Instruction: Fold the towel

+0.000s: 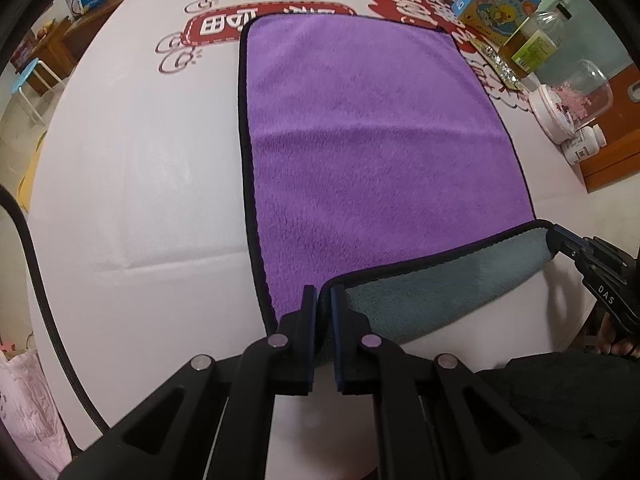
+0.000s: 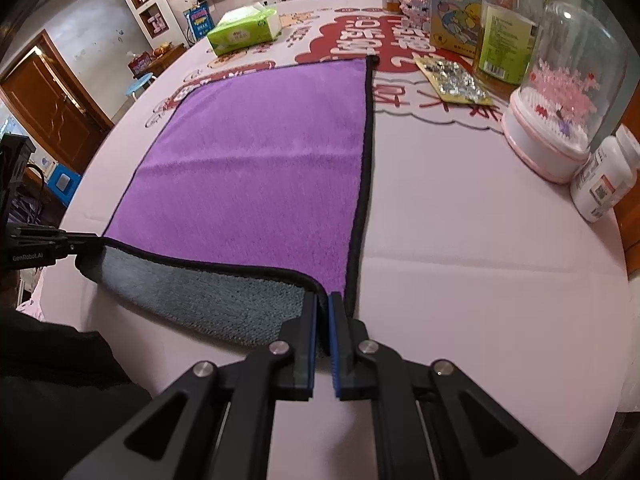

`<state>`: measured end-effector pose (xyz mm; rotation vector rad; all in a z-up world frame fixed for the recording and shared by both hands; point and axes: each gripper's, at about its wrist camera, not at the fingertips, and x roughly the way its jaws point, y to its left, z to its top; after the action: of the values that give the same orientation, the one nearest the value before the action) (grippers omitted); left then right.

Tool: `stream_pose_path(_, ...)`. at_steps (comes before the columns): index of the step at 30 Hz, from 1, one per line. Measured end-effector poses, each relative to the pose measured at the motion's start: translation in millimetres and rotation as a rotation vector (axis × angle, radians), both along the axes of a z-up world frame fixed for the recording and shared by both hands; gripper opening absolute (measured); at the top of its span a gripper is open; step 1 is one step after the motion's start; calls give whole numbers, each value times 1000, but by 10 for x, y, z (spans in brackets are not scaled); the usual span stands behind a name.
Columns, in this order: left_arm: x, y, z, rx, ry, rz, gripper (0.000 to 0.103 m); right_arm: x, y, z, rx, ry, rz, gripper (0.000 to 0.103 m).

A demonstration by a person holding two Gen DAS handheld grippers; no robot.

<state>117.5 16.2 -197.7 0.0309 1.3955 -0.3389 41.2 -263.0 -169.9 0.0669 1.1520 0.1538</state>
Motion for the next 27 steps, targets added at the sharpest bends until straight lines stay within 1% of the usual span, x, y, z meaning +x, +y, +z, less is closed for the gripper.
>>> stream_pose_path(10, 151, -16, 413, 7, -94, -8, 4, 147, 3, 338, 11, -96, 1, 5)
stream_pose_path(20, 505, 33, 799, 8, -221, 20, 4, 459, 34, 657, -8, -220, 3, 5)
stream_pose_path(25, 666, 27, 931, 16, -292, 37, 4, 637, 68, 790, -24, -281, 3, 5)
stream_pose_path(27, 738, 16, 962, 15, -308, 45, 4, 709, 86, 839, -39, -311, 2, 5)
